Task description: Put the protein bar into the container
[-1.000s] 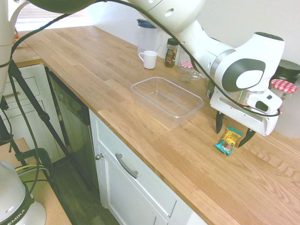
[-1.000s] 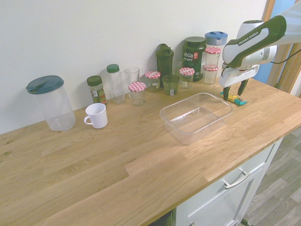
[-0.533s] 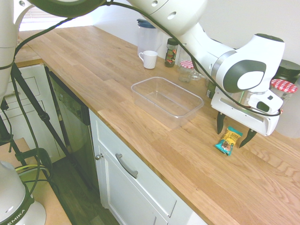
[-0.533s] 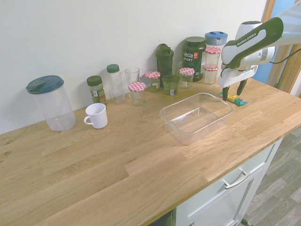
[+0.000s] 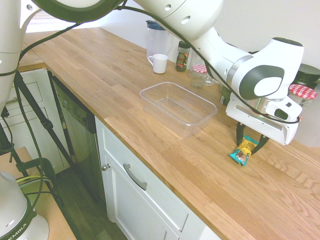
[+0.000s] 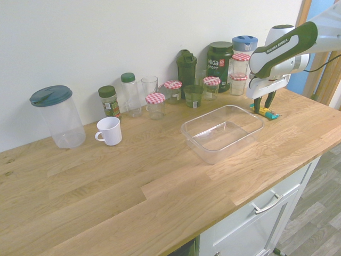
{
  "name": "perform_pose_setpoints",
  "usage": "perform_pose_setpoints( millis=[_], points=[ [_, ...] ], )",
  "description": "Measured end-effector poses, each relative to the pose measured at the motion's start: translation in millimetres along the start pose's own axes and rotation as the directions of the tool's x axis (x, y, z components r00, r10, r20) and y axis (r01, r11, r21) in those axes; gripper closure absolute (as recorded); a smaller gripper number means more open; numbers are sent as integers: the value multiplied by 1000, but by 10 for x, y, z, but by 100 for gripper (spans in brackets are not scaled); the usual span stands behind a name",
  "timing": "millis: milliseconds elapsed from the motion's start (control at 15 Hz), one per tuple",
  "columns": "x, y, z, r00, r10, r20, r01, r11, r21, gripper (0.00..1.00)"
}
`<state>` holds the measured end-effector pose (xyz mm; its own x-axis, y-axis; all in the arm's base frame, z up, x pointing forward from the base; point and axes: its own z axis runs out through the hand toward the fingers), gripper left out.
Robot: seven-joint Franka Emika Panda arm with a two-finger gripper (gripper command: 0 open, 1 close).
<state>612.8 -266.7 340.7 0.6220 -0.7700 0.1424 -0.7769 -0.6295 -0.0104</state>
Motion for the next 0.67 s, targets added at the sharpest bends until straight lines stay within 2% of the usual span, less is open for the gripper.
perform_pose_setpoints(
  millis=[533,667],
  points=[
    [-1,-5,-17,1000,-1,-2,1,1000,0,100],
    [18,11,-137,1000,4,-15,-4,1000,11,100]
  ],
)
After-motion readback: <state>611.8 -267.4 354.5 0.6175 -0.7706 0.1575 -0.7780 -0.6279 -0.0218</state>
